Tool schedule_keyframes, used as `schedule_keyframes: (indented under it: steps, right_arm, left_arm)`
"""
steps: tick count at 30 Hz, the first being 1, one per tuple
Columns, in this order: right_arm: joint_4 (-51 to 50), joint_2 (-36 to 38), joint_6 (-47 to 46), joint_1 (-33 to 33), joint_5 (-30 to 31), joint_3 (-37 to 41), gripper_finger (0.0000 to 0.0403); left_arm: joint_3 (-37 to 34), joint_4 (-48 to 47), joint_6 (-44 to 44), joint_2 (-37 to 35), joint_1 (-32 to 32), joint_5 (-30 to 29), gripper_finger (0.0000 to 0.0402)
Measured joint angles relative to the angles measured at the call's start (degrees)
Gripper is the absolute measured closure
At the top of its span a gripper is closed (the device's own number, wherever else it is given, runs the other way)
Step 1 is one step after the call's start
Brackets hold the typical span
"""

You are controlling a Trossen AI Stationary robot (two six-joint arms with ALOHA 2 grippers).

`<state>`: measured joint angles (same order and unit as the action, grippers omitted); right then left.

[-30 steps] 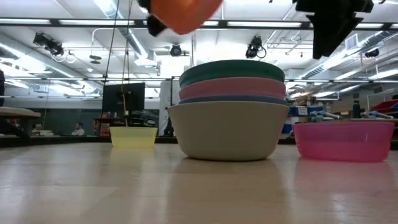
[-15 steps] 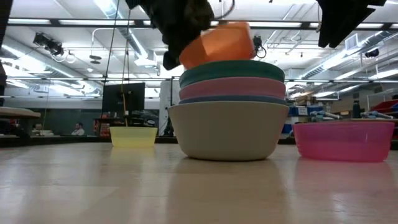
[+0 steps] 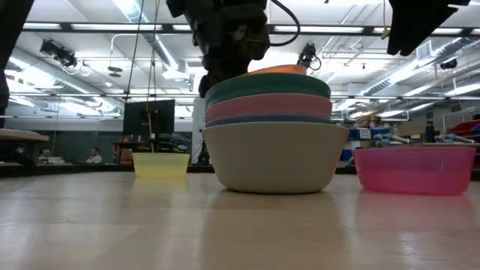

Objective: Nest bowls inside each other
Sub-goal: Stack the orange bowl on top of the green bowl

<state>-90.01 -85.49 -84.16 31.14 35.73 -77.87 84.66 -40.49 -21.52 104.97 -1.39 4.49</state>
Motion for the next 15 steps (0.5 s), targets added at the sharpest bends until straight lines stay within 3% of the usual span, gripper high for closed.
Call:
schedule_keyframes:
  steps: [15]
  right_arm:
    - [0.0, 0.0, 0.2, 0.0, -0.3, 0.0, 0.0214]
  left_arm:
    - [0.1, -0.7, -0.6, 2.1, 1.5, 0.4, 0.0397]
